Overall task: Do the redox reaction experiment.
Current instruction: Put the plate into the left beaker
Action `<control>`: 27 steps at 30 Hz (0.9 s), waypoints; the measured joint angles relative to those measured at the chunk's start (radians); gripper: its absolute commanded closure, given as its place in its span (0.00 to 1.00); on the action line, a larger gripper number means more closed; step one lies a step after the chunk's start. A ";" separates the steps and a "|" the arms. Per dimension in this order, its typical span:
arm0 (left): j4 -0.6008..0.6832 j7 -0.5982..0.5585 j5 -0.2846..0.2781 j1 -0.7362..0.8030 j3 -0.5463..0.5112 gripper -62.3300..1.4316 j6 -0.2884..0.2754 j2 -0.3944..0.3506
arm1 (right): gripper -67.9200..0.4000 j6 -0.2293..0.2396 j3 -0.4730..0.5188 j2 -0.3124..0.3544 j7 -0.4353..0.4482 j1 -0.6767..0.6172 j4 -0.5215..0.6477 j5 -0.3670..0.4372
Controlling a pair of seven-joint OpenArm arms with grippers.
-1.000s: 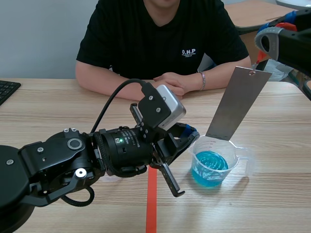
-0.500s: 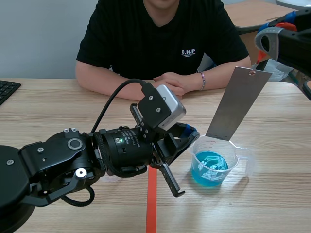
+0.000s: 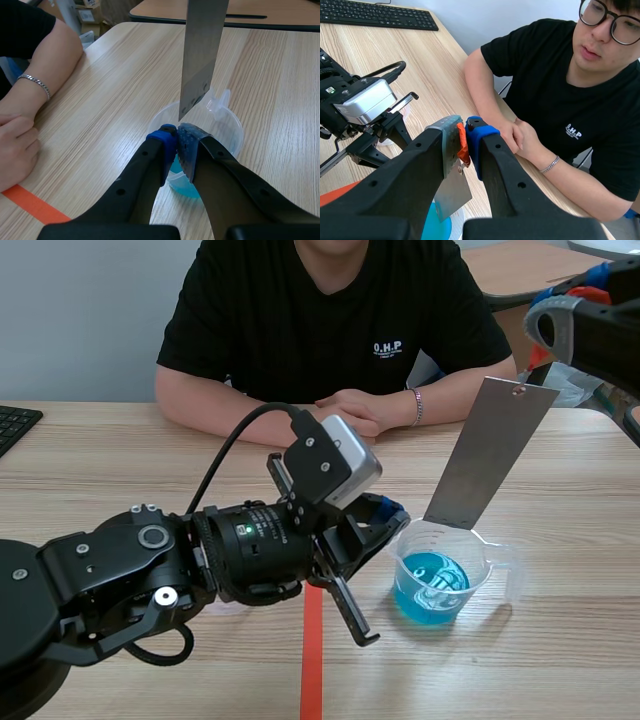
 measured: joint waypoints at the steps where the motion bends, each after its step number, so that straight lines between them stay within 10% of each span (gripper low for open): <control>1: 0.000 -0.013 0.000 0.001 0.000 0.90 -0.001 -0.008 | 0.97 0.000 0.000 0.000 0.000 0.000 0.000 0.000; 12: 0.142 -0.078 0.000 0.203 -0.147 0.90 0.006 -0.257 | 0.97 0.000 0.000 0.000 0.000 0.002 0.000 0.000; 27: 0.318 -0.119 -0.002 0.910 -0.716 0.90 0.249 -0.451 | 0.97 0.000 0.000 0.000 0.000 0.002 0.000 0.000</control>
